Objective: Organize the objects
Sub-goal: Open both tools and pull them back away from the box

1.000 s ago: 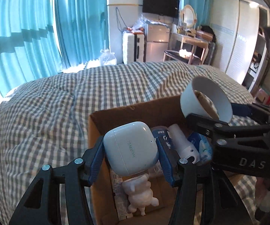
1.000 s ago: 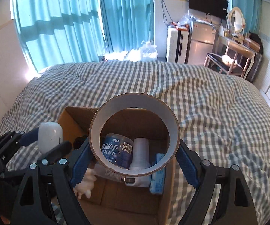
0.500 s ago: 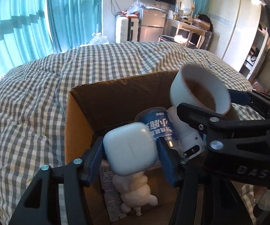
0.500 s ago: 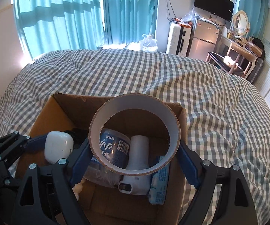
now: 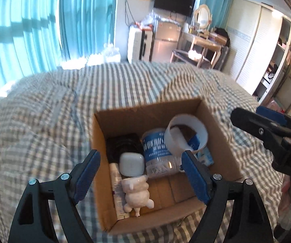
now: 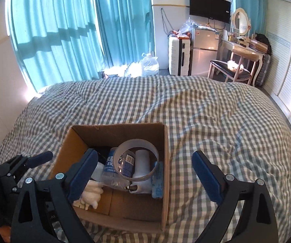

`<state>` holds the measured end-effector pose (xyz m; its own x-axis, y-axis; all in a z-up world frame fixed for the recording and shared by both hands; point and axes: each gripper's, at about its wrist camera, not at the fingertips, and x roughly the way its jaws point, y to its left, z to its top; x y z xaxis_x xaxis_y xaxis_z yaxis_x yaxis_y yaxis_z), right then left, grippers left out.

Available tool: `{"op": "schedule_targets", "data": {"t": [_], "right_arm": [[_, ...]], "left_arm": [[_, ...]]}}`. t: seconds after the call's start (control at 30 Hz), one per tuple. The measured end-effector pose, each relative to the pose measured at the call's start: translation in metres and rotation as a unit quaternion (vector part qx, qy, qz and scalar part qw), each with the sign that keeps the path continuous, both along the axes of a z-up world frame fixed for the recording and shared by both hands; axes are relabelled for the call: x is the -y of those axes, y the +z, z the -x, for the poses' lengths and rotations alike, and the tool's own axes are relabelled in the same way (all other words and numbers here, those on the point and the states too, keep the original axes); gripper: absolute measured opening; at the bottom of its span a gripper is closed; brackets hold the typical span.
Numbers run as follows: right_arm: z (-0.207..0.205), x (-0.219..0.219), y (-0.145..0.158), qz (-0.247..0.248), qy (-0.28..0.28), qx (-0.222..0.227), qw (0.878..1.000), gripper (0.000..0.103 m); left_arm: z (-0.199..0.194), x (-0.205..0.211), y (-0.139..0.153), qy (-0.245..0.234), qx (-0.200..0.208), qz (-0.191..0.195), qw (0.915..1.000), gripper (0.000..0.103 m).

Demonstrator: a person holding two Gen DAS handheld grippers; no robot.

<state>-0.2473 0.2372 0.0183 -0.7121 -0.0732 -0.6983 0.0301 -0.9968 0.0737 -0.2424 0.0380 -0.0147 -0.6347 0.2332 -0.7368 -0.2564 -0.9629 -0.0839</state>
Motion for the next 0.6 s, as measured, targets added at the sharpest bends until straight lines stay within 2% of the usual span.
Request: {"op": "schedule_targets", "data": {"t": [0.1,0.33,0.47,0.6], "right_arm": [[-0.020,0.001,0.025,-0.004,-0.005,-0.025,1.000,0.095],[-0.072,0.001,0.084,-0.009,-0.017,-0.079,0.997,0.096],[-0.104,0.002,0.114,-0.013,-0.016,-0.112,0.993,0.097],[-0.137,0.002,0.138,-0.014,-0.017,-0.143,0.990,0.099]], "left_arm": [[-0.016,0.001,0.029,0.003,-0.032,0.010,0.9994,0.087],[-0.049,0.008,0.085,0.021,-0.076,0.007,0.9968,0.087],[-0.078,0.013,0.117,0.034,-0.115,0.007,0.9927,0.100],[-0.109,0.015,0.146,0.034,-0.159,0.002,0.9866,0.102]]}}
